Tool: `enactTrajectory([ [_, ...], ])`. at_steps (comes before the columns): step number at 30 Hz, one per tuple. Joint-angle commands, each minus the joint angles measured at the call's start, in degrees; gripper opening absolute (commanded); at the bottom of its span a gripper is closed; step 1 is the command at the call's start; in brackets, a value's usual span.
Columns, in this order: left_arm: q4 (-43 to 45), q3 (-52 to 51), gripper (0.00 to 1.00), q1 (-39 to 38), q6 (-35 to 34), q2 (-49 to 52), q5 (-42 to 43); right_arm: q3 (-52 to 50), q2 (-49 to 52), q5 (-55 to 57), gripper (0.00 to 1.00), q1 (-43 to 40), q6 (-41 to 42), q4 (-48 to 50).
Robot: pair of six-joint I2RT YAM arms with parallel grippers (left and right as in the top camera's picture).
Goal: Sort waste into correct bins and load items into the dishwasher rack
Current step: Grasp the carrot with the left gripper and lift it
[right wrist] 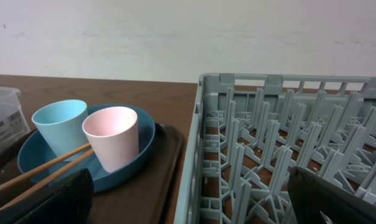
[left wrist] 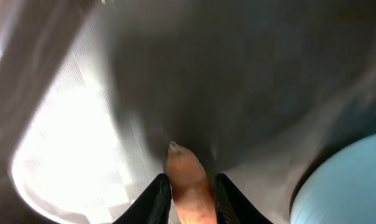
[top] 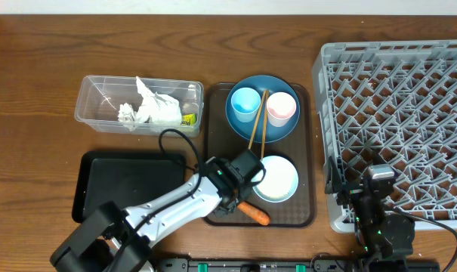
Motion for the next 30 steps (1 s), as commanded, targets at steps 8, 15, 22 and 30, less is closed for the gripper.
enactTrajectory([
  [8, 2.0, 0.3, 0.28, 9.6, 18.4, 0.2, -1.7, -0.1, 0.0, 0.0, 0.99, 0.5, -0.2, -0.2],
  [15, 0.9, 1.5, 0.41, 13.8, 25.4, -2.9, 3.7, -0.1, 0.0, 0.0, 0.99, 0.5, -0.3, -0.2],
  [22, 0.3, 1.5, 0.53, 13.4, 25.1, -10.3, 12.8, -0.1, 0.0, 0.0, 0.99, 0.5, -0.2, -0.2],
  [30, -4.0, 0.9, 0.53, 7.1, 14.5, -12.8, 13.7, -0.1, 0.0, 0.0, 0.99, 0.5, -0.3, -0.2],
])
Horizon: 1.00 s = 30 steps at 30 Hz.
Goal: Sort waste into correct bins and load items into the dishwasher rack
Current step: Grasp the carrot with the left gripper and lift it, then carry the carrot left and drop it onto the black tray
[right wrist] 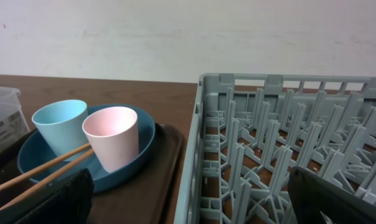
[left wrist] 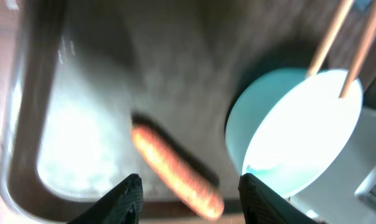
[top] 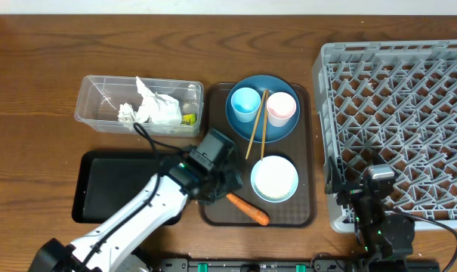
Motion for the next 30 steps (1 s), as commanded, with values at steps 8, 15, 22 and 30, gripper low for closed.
enactTrajectory([
  [8, -0.5, -1.0, 0.53, -11.5, -21.6, 0.9, -6.5, -0.1, 0.0, 0.0, 0.99, 0.5, -0.2, -0.2],
  [15, 0.0, -1.3, 0.53, -13.5, -27.5, 2.5, -9.6, -0.1, 0.0, 0.0, 0.99, 0.5, -0.3, -0.2],
  [22, 1.8, -1.4, 0.53, -13.9, -28.2, 7.1, -7.4, -0.1, 0.0, 0.0, 0.99, 0.5, -0.3, -0.2],
  [30, 5.1, -1.4, 0.52, -14.1, -28.1, 11.8, -5.6, -0.1, 0.0, 0.0, 0.99, 0.5, -0.2, -0.2],
])
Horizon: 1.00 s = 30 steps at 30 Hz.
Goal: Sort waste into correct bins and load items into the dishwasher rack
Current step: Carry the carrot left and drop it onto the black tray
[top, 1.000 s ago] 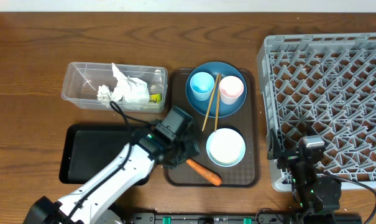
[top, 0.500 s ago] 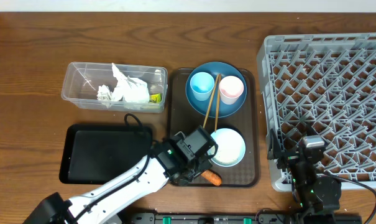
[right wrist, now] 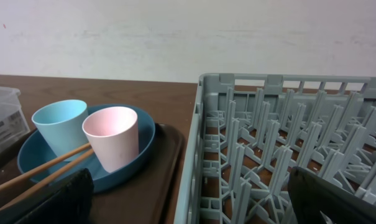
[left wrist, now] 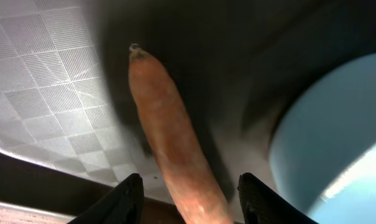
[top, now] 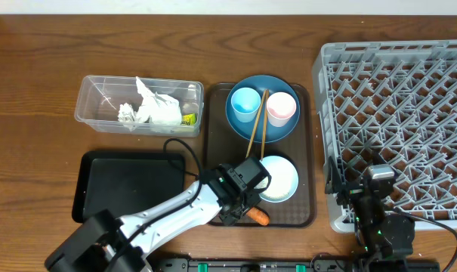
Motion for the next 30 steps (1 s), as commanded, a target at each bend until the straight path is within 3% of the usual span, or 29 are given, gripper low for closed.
enactTrajectory([
  [1, -0.1, -0.5, 0.52, -0.2, -0.9, 1.5, 0.5, -0.1, 0.0, 0.0, 0.99, 0.5, -0.3, -0.2],
  [4, -0.3, -0.5, 0.52, -0.2, -0.8, 2.2, 0.8, -0.1, 0.0, 0.0, 0.99, 0.5, -0.2, -0.2],
  [10, -0.2, -0.5, 0.3, -0.2, -0.8, 2.3, 0.7, -0.1, 0.0, 0.0, 0.99, 0.5, -0.2, -0.2],
  [14, -0.2, -0.5, 0.22, -0.2, 1.7, 2.3, -0.3, -0.1, 0.0, 0.0, 0.99, 0.5, -0.3, -0.2],
  [23, -0.2, -0.2, 0.14, 2.2, 9.8, -0.5, -0.5, -0.1, 0.0, 0.0, 0.99, 0.5, -0.2, -0.2],
  [30, -0.9, -0.3, 0.15, 7.5, 14.7, -7.9, -0.8, -0.1, 0.0, 0.0, 0.99, 0.5, -0.2, -0.2],
])
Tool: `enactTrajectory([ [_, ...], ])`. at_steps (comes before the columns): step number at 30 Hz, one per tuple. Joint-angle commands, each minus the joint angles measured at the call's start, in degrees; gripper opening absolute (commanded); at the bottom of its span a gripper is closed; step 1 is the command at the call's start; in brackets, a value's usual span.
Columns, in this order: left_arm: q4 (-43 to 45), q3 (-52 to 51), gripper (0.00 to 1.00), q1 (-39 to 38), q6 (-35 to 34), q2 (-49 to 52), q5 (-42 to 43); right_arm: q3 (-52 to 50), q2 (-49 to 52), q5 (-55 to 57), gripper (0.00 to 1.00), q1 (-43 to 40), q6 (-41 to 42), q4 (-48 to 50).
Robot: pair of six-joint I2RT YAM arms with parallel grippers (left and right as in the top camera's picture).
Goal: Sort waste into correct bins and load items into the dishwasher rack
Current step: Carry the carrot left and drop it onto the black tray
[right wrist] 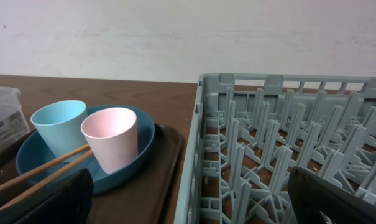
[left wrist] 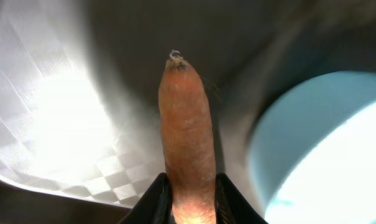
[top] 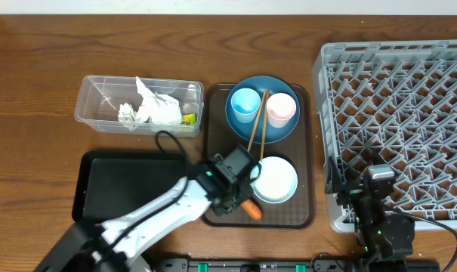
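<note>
An orange carrot (left wrist: 188, 137) lies at the front of the brown tray (top: 304, 211), with my left gripper (left wrist: 189, 190) shut on its near end. Overhead, the carrot tip (top: 251, 210) pokes out beside the left gripper (top: 236, 185). A pale blue bowl (top: 277, 180) sits just right of it. The blue plate (top: 261, 128) holds a blue cup (top: 244, 100), a pink cup (top: 281, 108) and chopsticks (top: 257, 121). My right gripper (right wrist: 188, 202) rests open at the grey dishwasher rack's (top: 398, 113) front left corner.
A clear bin (top: 96, 98) with crumpled paper stands at the back left. A black bin (top: 126, 185) lies left of the tray. The rack fills the right side of the table, its wall close to the tray's right rim.
My left gripper was open astride the carrot and is now shut on it. The carrot has shifted slightly on the tray. The right arm has not moved.
At first my left gripper was low on the tray with its fingers close about the carrot's end. Then it stood open and higher, the carrot lying free on the tray. It was then low and open over the carrot, and now grips it.
</note>
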Motion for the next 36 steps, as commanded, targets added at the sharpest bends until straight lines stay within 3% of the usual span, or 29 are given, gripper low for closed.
enactTrajectory([
  [1, -0.4, -0.1, 0.14, 2.8, 5.2, -4.4, -0.8, -0.1, 0.0, 0.0, 0.99, 0.5, -0.2, -0.2],
  [8, -5.0, -0.1, 0.14, 10.3, 8.3, -11.5, -2.3, -0.1, 0.0, 0.0, 0.99, 0.5, -0.2, -0.2],
  [19, -13.4, -0.1, 0.14, 31.6, 18.3, -20.2, -2.3, -0.1, 0.0, 0.0, 0.99, 0.5, -0.2, -0.2],
  [24, -16.8, -0.1, 0.14, 41.9, 23.5, -20.2, -2.6, -0.1, 0.0, 0.0, 0.99, 0.5, -0.2, -0.2],
  [29, -21.0, -0.1, 0.14, 51.0, 23.6, -20.0, -6.7, -0.1, 0.0, 0.0, 0.99, 0.5, -0.2, -0.2],
  [36, -23.6, -1.2, 0.15, 58.3, 26.2, -18.3, -7.6, -0.1, 0.0, 0.0, 0.99, 0.5, -0.2, -0.2],
])
